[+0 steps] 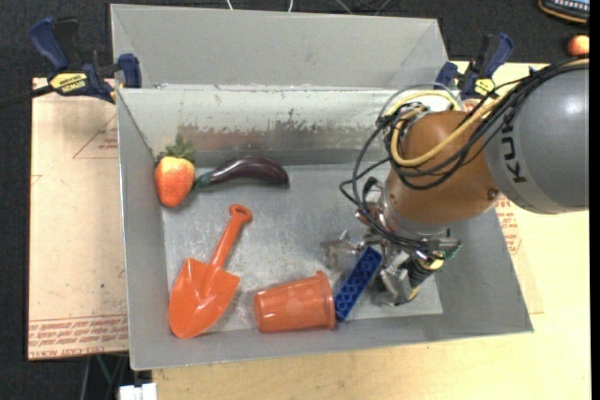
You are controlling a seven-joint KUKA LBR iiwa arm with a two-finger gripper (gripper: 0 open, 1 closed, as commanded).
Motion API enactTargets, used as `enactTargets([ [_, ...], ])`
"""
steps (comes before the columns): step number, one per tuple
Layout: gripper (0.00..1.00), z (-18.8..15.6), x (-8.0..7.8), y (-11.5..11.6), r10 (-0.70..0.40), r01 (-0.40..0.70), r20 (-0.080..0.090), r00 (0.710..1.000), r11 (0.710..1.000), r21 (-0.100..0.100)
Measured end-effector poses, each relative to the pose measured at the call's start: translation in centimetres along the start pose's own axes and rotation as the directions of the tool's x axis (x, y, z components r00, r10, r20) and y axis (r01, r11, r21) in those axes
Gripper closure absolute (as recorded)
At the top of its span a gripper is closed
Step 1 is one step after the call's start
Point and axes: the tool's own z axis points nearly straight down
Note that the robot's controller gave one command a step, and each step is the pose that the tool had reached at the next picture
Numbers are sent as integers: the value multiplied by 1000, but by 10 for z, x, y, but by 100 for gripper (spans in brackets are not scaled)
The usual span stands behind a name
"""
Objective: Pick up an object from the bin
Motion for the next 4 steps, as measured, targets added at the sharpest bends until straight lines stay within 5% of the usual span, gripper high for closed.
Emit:
enactTargets([
  [1, 100, 8, -17, -2, 238, -238, 6, 971, 971, 3],
  [4, 100, -32, -17, -1, 240, -240, 5, 971, 971, 2],
])
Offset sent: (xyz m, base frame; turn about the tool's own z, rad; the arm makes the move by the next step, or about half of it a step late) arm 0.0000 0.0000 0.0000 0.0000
